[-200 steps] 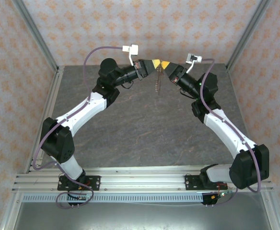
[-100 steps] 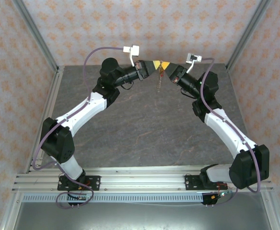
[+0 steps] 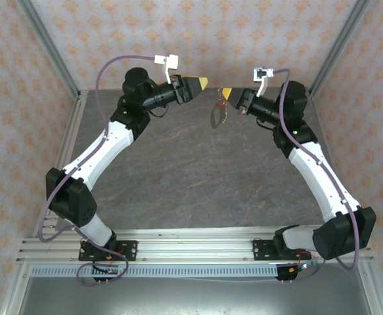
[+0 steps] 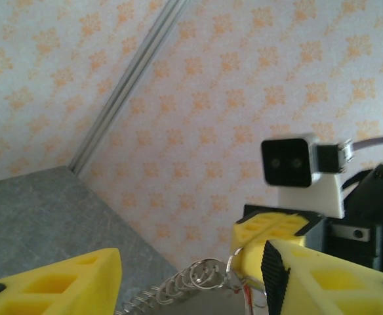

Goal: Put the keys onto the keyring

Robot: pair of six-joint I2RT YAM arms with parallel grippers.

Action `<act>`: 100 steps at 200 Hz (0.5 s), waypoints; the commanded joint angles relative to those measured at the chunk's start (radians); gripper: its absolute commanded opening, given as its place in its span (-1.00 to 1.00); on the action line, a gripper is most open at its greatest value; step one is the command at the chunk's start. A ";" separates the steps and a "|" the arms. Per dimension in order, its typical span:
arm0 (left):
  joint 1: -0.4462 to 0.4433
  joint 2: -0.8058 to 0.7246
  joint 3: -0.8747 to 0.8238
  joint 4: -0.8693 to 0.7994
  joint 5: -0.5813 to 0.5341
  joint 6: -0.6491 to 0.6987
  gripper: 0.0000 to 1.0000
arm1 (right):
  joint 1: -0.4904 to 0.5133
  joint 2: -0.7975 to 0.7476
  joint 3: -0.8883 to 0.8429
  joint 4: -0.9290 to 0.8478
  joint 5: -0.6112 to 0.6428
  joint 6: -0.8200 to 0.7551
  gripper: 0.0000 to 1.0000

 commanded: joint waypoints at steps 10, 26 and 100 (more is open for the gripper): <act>0.009 -0.013 0.100 -0.225 0.105 0.190 0.28 | -0.004 0.053 0.196 -0.370 -0.110 -0.309 -1.00; 0.019 0.011 0.146 -0.298 0.146 0.239 0.30 | -0.004 0.081 0.267 -0.495 -0.123 -0.398 -1.00; 0.028 0.135 0.386 -0.639 0.331 0.459 -0.11 | -0.005 0.141 0.366 -0.686 -0.187 -0.545 -1.00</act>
